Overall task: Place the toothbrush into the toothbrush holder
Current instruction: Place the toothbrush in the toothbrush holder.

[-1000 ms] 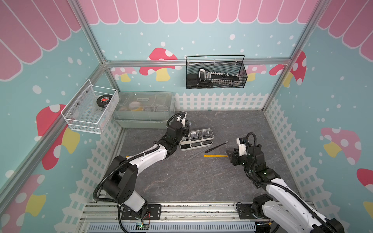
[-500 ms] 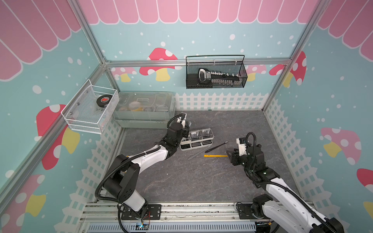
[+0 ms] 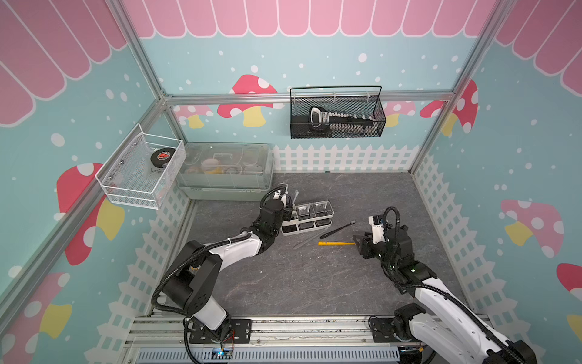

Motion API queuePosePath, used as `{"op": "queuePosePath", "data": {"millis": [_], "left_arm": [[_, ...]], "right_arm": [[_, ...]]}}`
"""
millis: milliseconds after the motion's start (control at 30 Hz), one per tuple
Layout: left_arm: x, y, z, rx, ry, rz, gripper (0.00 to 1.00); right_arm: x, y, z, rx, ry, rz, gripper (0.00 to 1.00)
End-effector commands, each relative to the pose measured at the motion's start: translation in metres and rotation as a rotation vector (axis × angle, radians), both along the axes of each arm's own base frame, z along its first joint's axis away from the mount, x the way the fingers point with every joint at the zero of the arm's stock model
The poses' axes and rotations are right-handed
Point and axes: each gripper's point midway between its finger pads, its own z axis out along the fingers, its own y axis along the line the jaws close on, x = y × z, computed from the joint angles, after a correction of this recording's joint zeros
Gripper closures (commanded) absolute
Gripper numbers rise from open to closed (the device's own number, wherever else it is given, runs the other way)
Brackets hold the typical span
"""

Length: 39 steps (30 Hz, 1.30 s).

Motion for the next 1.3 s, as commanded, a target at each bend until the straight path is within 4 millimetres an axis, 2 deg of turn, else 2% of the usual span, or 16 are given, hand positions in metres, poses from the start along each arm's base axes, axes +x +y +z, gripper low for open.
{"op": "queuePosePath", "data": {"millis": [0, 367, 1267], "left_arm": [[0.003, 0.004, -0.002, -0.024, -0.029, 0.019, 1.0], [0.0, 0.005, -0.005, -0.075, -0.054, 0.022, 1.0], [-0.005, -0.004, -0.036, -0.095, -0.033, 0.03, 1.0]], "right_arm": [[0.001, -0.001, 0.004, -0.002, -0.017, 0.003, 0.47], [0.001, -0.002, 0.005, -0.009, -0.02, 0.001, 0.47], [0.003, -0.003, 0.004, -0.02, -0.013, 0.005, 0.47]]}}
